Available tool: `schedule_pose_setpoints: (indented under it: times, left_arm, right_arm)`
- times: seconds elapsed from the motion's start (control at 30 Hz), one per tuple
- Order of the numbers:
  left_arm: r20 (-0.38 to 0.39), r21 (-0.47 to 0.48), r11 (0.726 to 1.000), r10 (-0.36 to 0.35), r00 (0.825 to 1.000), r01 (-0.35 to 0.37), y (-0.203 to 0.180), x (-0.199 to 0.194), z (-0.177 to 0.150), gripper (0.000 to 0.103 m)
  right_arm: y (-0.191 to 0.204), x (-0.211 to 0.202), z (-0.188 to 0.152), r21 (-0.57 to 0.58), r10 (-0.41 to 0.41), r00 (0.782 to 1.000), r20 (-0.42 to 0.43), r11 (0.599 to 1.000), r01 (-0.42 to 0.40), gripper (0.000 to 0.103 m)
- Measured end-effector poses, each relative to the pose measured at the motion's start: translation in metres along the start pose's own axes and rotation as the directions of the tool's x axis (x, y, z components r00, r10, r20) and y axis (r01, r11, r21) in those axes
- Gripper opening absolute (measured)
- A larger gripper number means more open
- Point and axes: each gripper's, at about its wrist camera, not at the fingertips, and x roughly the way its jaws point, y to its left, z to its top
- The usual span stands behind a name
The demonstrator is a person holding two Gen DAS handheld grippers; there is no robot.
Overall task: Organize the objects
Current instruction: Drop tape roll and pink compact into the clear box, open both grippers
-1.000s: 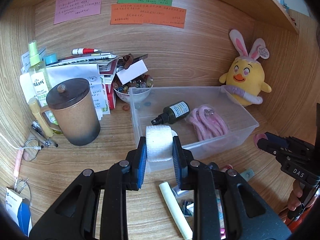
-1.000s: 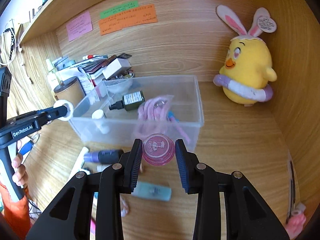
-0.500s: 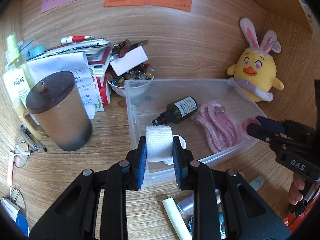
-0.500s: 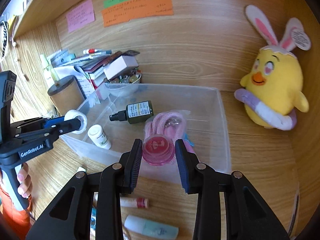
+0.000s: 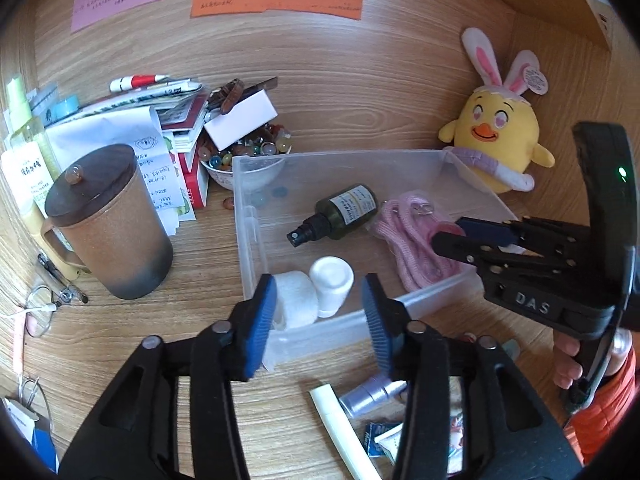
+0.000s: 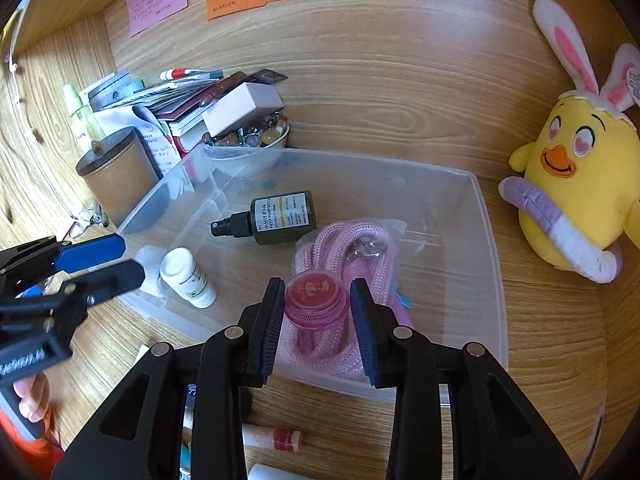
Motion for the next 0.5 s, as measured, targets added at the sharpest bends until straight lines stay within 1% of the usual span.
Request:
schedule_pose_setpoints:
  times: [0.03, 0.07, 0.17, 0.23, 0.27, 0.3, 0.37, 0.43, 0.5]
  left_arm:
    - [0.004, 0.006, 1.0, 0.002, 1.0, -0.002, -0.002, -0.002, -0.001, 0.052]
    - [0.004, 0.013, 1.0, 0.0, 1.0, 0.0, -0.004, -0.004, -0.002, 0.054]
    - [0.003, 0.02, 1.0, -0.002, 1.0, 0.002, -0.008, -0.01, -0.005, 0.057]
    - [0.007, 0.017, 1.0, -0.015, 1.0, 0.015, -0.008, -0.015, -0.007, 0.068]
    - [0.009, 0.01, 1.0, -0.014, 1.0, 0.014, -0.008, -0.019, -0.008, 0.072]
    - [0.017, 0.002, 1.0, -0.005, 1.0, 0.005, -0.008, -0.023, -0.009, 0.08]
    - [0.034, 0.007, 1.0, -0.007, 0.999, 0.007, -0.009, -0.031, -0.013, 0.08]
    - [0.037, 0.019, 1.0, -0.011, 0.999, 0.011, -0.009, -0.035, -0.015, 0.08]
    - [0.031, 0.023, 1.0, 0.0, 1.0, -0.001, -0.009, -0.038, -0.019, 0.08]
  right_arm:
    - [0.0, 0.0, 0.0, 0.001, -0.001, 1.0, -0.001, 1.0, 0.001, 0.032]
    - [-0.001, -0.001, 0.001, 0.004, -0.003, 1.0, -0.003, 1.0, 0.003, 0.035]
    - [-0.004, -0.005, 0.0, 0.013, 0.001, 1.0, -0.001, 1.0, -0.001, 0.047]
    - [-0.006, -0.01, -0.001, 0.013, 0.0, 1.0, 0.005, 1.0, 0.0, 0.05]
    - [-0.006, -0.012, -0.002, 0.012, 0.0, 1.0, 0.009, 1.0, 0.0, 0.051]
    - [-0.006, -0.016, -0.004, 0.01, -0.001, 1.0, 0.013, 1.0, 0.001, 0.052]
    - [-0.006, -0.025, -0.007, 0.008, -0.001, 1.0, 0.029, 1.0, 0.001, 0.056]
    - [-0.005, -0.035, -0.011, 0.002, 0.008, 0.999, 0.047, 1.0, -0.008, 0.061]
    - [-0.003, -0.046, -0.017, -0.009, 0.015, 0.998, 0.064, 1.0, -0.014, 0.067]
